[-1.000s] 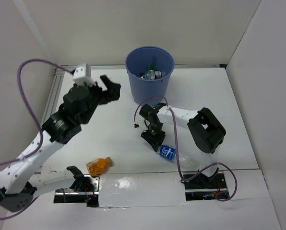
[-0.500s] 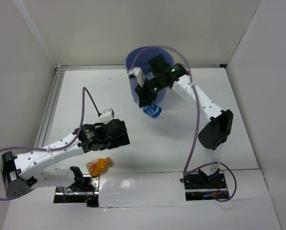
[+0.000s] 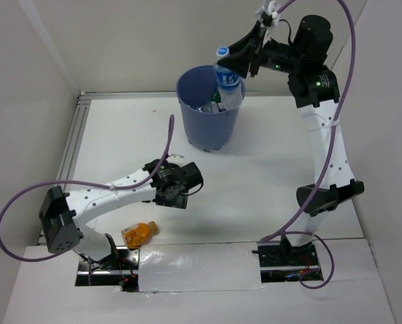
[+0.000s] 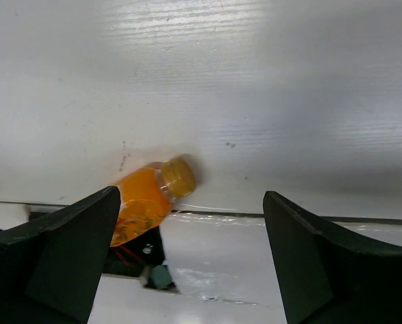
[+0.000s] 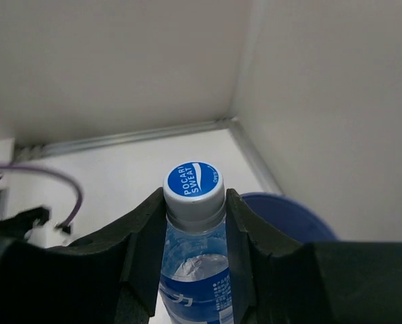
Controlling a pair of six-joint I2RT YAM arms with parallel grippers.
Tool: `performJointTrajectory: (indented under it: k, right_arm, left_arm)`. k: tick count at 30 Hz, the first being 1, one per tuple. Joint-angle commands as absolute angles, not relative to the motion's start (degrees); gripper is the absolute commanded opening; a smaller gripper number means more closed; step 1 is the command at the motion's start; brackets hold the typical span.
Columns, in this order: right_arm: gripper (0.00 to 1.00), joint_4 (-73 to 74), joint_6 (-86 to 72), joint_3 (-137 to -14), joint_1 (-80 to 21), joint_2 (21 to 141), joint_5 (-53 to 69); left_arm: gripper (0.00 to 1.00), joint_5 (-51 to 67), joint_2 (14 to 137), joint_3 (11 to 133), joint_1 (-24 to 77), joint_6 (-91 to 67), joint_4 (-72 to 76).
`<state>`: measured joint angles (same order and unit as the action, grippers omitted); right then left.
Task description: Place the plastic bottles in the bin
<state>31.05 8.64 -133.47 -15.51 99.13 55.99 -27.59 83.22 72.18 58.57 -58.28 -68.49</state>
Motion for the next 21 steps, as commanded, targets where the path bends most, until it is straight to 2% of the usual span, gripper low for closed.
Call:
performJointTrajectory:
  k: [1, 5, 8, 9, 11, 12, 13, 14, 15, 17, 21]
  right_arm:
    - [0.0, 10.04, -0.53, -131.67, -14.07, 98.09, 48.28]
    - [0.0, 5.37, -1.14, -132.18, -12.04, 103.86, 45.53]
    - [0.0, 4.04, 0.0, -129.47, -12.04, 106.16, 43.52]
    - [0.03, 3.52, 0.7, -129.46, -12.04, 107.91, 42.98]
    - [0.16, 4.92, 0.7, -129.46, -12.04, 110.03, 42.98]
    - [0.28, 5.44, 0.7, -129.46, -12.04, 111.34, 43.5]
    - [0.65, 5.45, 0.7, -128.16, -11.43, 111.36, 43.51]
    - [0.76, 5.45, 0.09, -127.19, -11.43, 111.36, 42.81]
    - [0.82, 5.45, 0.09, -126.31, -10.9, 111.36, 42.8]
    - [0.86, 5.45, -1.58, -124.29, -10.03, 110.75, 44.38]
    - [0.88, 5.98, -2.81, -119.54, -7.74, 108.29, 46.05]
  left_arm:
    - [1.0, -27.08, 86.48, 76.45, 57.83, -46.42, -74.7]
    - [1.0, -26.28, 91.57, 77.87, 54.76, -43.25, -77.87]
    - [1.0, -24.96, 93.59, 74.02, 53.27, -42.71, -77.87]
    - [1.0, -24.96, 94.13, 73.13, 53.26, -42.11, -77.87]
    - [1.0, -23.21, 95.53, 71.64, 52.38, -40.35, -76.83]
    - [1.0, -23.2, 96.15, 71.63, 51.51, -40.34, -76.82]
    - [1.0, -23.2, 96.94, 71.63, 50.98, -41.04, -76.82]
    - [1.0, -23.2, 97.73, 71.63, 50.98, -41.04, -77.6]
    - [1.0, -23.2, 98.95, 71.63, 50.28, -41.04, -77.61]
    - [1.0, -20.93, 99.49, 71.63, 50.27, -41.04, -77.61]
    - [1.0, -16.53, 101.68, 71.63, 50.8, -40.43, -78.13]
